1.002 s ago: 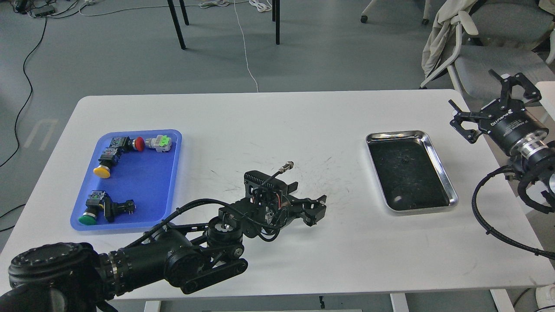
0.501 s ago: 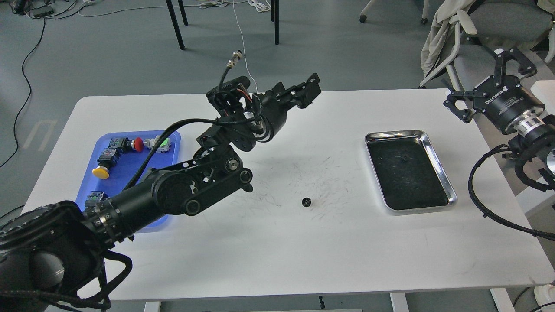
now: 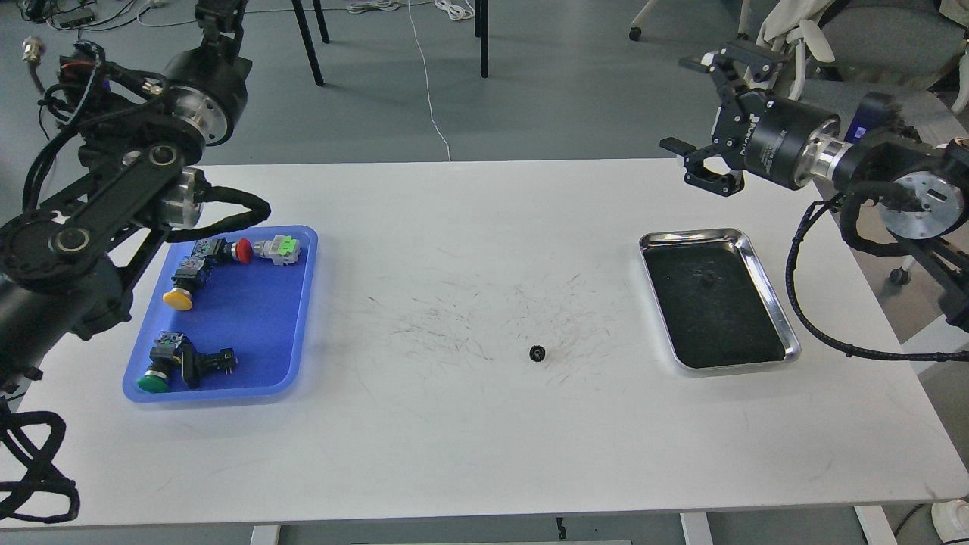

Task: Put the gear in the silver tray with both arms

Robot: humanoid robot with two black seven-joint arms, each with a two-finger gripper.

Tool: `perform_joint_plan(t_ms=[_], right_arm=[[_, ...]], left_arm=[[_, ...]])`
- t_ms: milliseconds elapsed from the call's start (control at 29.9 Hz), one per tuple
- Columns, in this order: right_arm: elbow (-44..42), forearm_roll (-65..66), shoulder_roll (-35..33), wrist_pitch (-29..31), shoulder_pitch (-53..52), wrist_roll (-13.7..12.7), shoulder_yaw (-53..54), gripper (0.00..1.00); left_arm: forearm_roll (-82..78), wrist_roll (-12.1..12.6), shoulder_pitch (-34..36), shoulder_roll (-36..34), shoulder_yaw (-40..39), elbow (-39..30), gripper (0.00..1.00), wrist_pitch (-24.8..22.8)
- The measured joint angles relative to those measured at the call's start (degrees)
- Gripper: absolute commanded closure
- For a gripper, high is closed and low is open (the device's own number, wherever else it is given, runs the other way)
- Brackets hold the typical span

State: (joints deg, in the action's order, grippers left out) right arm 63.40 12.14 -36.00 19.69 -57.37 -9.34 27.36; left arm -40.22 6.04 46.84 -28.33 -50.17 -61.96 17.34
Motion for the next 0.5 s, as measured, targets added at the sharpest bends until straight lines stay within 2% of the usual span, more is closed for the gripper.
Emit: perform_joint_plan(t_ms=[100, 234, 367, 501], right_arm=[[0.89, 4.3, 2.92, -0.07, -6.46, -0.78, -10.02, 0.04], [0.73, 9.61, 9.02, 0.02, -18.43, -1.25, -29.45, 0.04], [-0.71, 13.95, 18.82, 0.33, -25.82, -1.31, -44.12, 0.04], [-4.02, 15.87, 29.23, 0.52, -28.17, -1.39, -53.75, 0.04]], left_arm=[[4.92, -1.49, -2.07, -2.76, -0.85, -0.02, 0.02, -0.27], [6.51, -3.61, -4.6, -4.55, -1.19, -0.02, 0.02, -0.31], [7.0, -5.85, -6.33, -4.63, -1.48, -0.02, 0.02, -0.39], [9.52, -6.74, -7.12, -4.33, -1.59, -0.01, 0.02, -0.18]])
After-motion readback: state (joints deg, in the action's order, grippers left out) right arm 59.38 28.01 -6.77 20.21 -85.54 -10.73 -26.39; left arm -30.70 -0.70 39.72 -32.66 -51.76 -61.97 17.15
